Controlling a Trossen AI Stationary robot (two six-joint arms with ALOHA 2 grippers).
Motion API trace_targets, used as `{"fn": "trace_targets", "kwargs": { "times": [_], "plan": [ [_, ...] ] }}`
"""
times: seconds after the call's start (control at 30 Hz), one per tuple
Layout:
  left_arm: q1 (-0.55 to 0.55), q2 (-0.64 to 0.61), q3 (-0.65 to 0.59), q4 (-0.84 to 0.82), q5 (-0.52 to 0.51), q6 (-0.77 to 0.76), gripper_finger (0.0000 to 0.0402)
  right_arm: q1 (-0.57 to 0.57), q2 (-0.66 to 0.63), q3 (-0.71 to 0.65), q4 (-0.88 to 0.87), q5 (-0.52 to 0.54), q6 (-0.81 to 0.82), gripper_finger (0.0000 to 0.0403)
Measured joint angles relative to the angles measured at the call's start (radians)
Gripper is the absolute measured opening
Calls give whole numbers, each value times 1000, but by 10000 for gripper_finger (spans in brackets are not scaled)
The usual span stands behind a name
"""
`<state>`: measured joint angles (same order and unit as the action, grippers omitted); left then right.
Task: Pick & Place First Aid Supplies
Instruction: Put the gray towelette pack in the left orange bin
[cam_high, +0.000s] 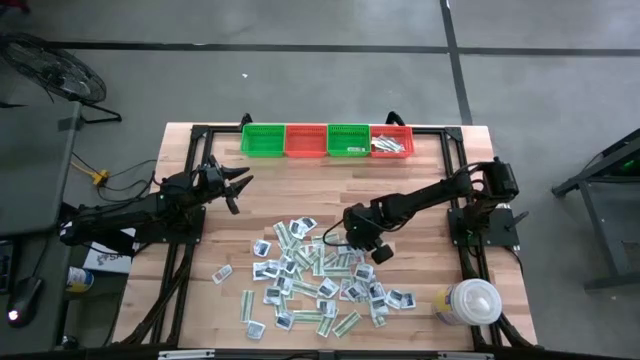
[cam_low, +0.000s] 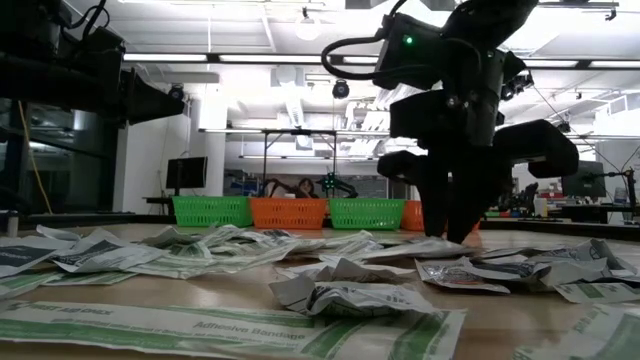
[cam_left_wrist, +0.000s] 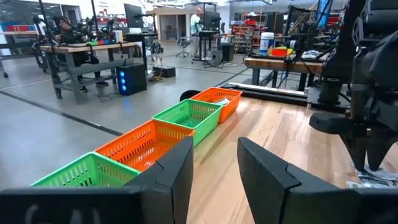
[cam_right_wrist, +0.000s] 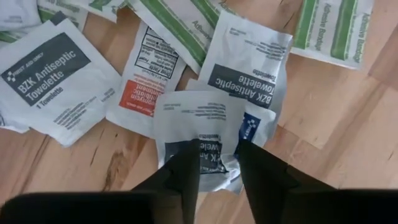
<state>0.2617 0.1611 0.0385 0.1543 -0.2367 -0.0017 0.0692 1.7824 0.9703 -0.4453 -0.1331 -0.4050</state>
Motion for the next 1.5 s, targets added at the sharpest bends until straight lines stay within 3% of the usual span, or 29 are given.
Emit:
{"fn": "trace_targets", "kwargs": {
  "times": [0.33, 0.73, 1.13, 1.5],
  "plan": [
    [0, 0, 0, 0, 0, 0, 122, 0, -25, -1, -28, 15, 101, 7],
    [0, 0, 0, 0, 0, 0, 122, -3, -224, -3, -71, 26, 263, 5],
    [0, 0, 0, 0, 0, 0, 122, -92, -401, -3, -147, 103, 451, 2],
    [0, 0, 0, 0, 0, 0, 122, -117, -431, -2, -167, 105, 518, 1]
  ]
}}
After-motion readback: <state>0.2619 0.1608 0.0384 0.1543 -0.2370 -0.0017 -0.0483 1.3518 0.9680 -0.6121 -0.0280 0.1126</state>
